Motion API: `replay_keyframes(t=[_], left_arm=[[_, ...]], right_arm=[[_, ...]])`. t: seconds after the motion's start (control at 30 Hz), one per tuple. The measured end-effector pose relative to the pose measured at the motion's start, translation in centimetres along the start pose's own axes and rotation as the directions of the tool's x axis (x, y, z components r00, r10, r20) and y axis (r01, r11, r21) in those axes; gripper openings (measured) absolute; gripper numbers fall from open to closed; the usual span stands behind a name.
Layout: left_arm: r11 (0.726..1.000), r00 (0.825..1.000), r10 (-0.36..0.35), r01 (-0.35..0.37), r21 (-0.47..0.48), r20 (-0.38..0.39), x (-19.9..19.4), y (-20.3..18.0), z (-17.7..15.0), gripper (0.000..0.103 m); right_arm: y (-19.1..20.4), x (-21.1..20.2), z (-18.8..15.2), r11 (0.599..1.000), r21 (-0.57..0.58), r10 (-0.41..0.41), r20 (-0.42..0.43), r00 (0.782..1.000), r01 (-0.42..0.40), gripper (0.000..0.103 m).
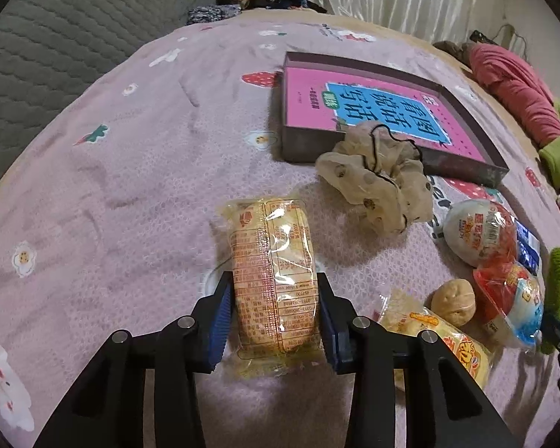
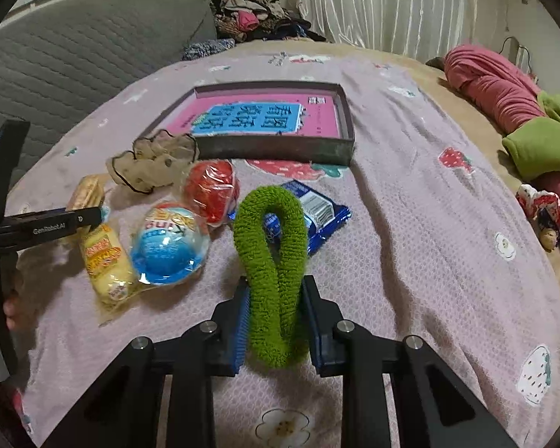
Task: Organize objects
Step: 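Grasp the wrapped pastry with the left tool while the right tool grasps the green ring, then carry the pastry and green ring up and over to the tray with both tools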
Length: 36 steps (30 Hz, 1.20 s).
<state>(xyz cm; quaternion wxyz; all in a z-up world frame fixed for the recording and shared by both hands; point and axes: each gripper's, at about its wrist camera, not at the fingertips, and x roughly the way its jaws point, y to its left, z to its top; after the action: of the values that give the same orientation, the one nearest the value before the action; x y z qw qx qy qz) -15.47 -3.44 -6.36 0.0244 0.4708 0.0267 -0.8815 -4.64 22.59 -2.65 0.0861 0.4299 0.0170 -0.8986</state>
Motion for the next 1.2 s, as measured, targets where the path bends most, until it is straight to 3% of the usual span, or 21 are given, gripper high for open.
replay_keyframes(t=[0.8,1.2], left_arm=[[0.999,0.993,-0.053,0.052,0.007,0.101,-7.2,0.3,-2.5,0.042],[0.994,0.981,-0.108,0.103,0.036,0.164,-12.2,-2.2,-3.9,0.042]], right_arm=[[1.3,-6.3,-0.4,0.998,-0.023,0.061,0.107,0.992,-0.059,0.027],[2.9,-9.0,-0.2,0.996,-0.018,0.086,0.154,0.984,-0.084,0.027]])
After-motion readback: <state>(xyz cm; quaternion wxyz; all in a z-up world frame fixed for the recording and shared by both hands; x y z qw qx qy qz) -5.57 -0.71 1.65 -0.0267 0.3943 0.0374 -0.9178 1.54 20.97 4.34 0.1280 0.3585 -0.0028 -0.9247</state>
